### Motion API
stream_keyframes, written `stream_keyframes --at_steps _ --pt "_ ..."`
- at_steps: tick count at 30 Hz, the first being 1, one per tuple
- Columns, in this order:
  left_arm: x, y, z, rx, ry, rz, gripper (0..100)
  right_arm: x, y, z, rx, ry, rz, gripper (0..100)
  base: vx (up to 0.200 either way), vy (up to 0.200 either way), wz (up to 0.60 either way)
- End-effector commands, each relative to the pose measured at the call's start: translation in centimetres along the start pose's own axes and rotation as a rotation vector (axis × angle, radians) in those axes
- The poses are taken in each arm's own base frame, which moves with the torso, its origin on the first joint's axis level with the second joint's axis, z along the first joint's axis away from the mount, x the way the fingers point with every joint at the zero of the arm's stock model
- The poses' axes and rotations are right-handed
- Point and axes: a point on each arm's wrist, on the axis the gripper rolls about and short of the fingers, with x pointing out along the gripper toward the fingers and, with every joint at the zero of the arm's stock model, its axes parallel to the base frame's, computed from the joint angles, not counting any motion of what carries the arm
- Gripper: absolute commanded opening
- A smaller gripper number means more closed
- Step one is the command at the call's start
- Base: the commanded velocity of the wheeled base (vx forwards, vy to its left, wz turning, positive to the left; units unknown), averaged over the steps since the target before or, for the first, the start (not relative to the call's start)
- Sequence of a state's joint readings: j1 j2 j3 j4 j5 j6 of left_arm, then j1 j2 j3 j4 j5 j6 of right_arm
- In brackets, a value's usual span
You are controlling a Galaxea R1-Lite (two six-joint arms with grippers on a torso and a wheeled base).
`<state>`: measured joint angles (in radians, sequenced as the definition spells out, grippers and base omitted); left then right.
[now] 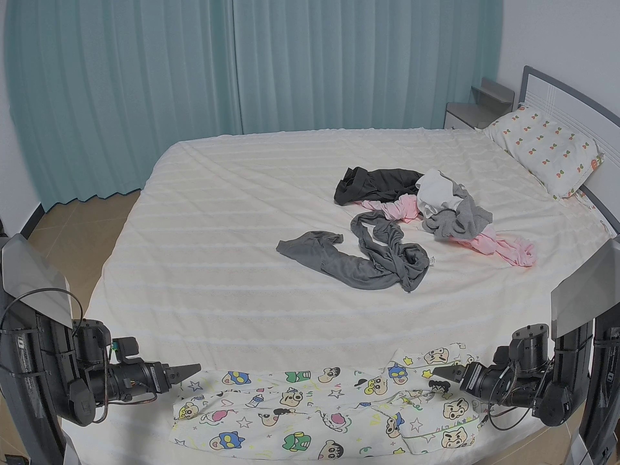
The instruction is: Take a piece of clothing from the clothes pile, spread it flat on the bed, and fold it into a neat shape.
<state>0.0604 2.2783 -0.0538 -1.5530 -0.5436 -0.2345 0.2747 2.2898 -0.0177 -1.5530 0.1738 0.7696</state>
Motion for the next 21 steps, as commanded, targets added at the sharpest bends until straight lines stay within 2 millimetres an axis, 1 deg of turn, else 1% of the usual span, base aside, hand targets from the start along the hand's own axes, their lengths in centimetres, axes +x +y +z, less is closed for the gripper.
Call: stream_keyframes --at_steps 1,2,9,13,15,21 --pt "0.0 0.0 0.1 0.009 -0.012 0.0 100 -0.3 0.0 -0.2 -0.001 0.002 -0.003 100 -0.2 0.0 0.0" --pt "0.0 0.0 0.1 0.009 -0.012 0.0 100 -0.3 0.0 -0.2 -0.001 0.002 -0.003 100 -0.2 0.0 0.0" --pt "0.5 0.0 0.4 0.036 -0.028 0.019 100 -0.2 0.0 -0.2 -0.005 0.004 -0.001 100 0.0 0.0 0.0" --pt "1.7 -0.2 0.0 0.054 -0.009 0.052 100 -0.2 0.0 -0.2 -0.004 0.004 -0.004 100 0.0 0.0 0.0" --pt "2.6 -0.2 -0.1 0.065 -0.01 0.076 100 -0.2 0.0 -0.3 -0.005 0.006 -0.005 100 0.0 0.0 0.0" --pt "3.2 -0.4 -0.2 0.077 -0.001 0.064 100 -0.2 0.0 -0.3 -0.005 0.007 -0.006 100 0.0 0.0 0.0"
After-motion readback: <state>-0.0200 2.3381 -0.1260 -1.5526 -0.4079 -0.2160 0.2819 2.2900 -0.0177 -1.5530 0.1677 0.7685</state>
